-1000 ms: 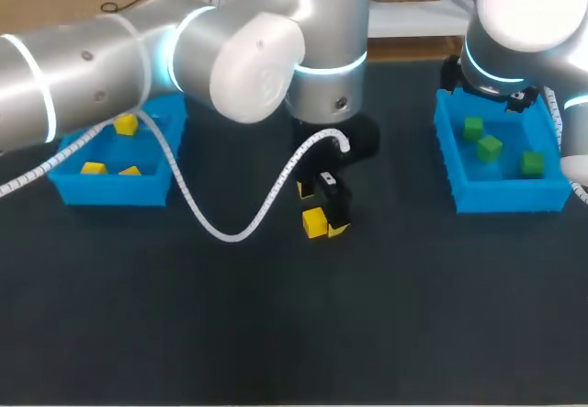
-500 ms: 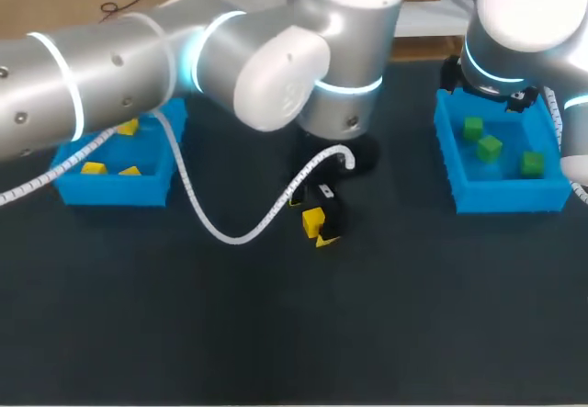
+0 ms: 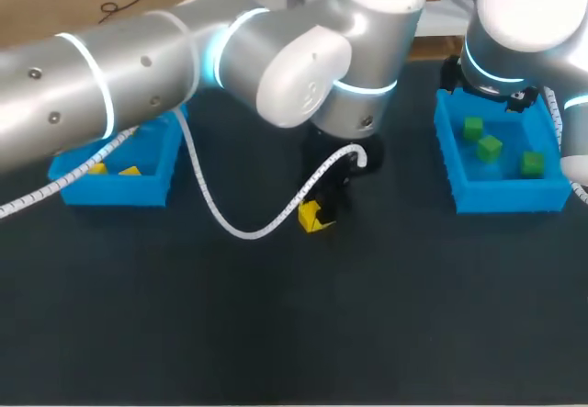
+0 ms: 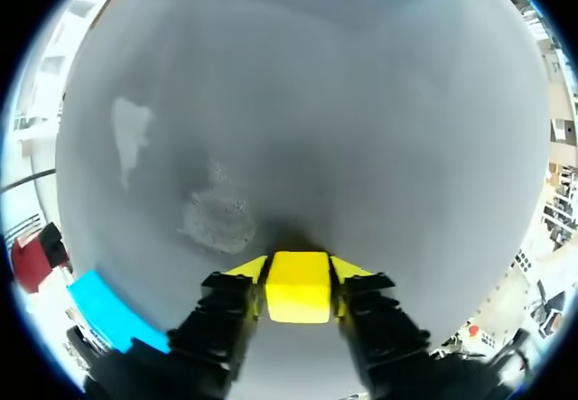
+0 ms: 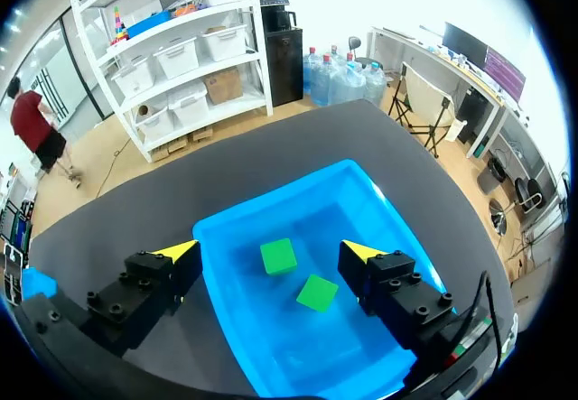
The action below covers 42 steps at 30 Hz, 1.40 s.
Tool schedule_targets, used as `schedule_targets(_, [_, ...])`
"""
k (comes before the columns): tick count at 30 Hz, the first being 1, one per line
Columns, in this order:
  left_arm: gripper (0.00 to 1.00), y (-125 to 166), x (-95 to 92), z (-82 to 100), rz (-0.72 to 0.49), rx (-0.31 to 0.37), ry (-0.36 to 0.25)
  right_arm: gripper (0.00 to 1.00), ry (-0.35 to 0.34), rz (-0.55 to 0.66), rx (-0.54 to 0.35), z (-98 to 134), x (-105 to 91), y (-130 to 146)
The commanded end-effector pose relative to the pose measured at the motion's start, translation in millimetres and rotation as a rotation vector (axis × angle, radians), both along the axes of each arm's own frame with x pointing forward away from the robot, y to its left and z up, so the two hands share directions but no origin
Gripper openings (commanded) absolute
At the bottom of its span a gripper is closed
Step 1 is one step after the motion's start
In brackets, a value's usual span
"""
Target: Put the green cubes in the right bin and the yellow cubes in the left bin.
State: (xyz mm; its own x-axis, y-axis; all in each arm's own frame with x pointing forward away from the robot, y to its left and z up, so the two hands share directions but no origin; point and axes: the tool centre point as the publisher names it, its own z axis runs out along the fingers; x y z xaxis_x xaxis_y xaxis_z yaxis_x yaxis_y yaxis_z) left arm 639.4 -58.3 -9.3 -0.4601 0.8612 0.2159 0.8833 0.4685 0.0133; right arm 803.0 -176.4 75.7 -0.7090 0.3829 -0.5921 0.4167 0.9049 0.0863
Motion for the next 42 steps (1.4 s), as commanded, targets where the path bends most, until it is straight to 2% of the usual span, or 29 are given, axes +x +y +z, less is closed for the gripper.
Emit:
schedule_targets(1, [0.00, 6.4, 3.3, 9.1, 0.011, -0.026, -0.022, 1.00, -0.004, -0.001, -0.001, -0.7, -0.8, -0.2])
schedule_targets(3, [0.00, 10.0, 7.1, 18.6, 0.026, -0.042, -0.047, 1.00, -0.004, -0.001, -0.001, -0.7, -0.8, -0.2])
schedule_targets(7, [0.00, 27.6, 21.7, 51.6, 0.090, -0.083, -0.145, 1.00, -0.004, -0.001, -0.001, -0.7, -0.8, -0.2])
schedule_targets(12, [0.00, 71.8, 42.5, 97.7, 0.222, -0.146, -0.274, 1.00, -0.004, -0.001, -0.001, -0.7, -0.8, -0.2])
schedule_targets(16, [0.00, 110.4, 54.9, 116.9, 0.301, -0.149, -0.331, 1.00, -0.004, -0.001, -0.001, -0.7, -0.8, -0.2])
schedule_targets(19, [0.00, 134.7, 64.1, 122.2, 0.357, -0.175, -0.340, 1.00, -0.004, -0.001, -0.001, -0.7, -0.8, -0.2])
schedule_targets(23, [0.00, 165.8, 74.7, 126.5, 0.446, -0.250, -0.340, 1.00, -0.004, -0.001, -0.001, -0.7, -0.8, -0.2])
schedule_targets(28, [0.00, 194.4, 88.9, 128.1, 0.500, -0.264, -0.301, 1.00, -0.004, -0.001, -0.001, -0.7, -0.8, -0.2])
schedule_targets(31, [0.00, 211.0, 96.5, 125.9, 0.551, -0.309, -0.283, 1.00, -0.004, -0.001, -0.001, -0.7, -0.8, -0.2])
schedule_targets(35, [0.00, 228.3, 106.2, 124.9, 0.592, -0.301, -0.267, 1.00, -0.004, -0.001, -0.001, -0.7, -0.8, -0.2])
schedule_targets(42, [0.00, 243.7, 127.0, 125.0, 0.601, -0.206, -0.196, 1.00, -0.004, -0.001, -0.001, -0.7, -0.8, -0.2])
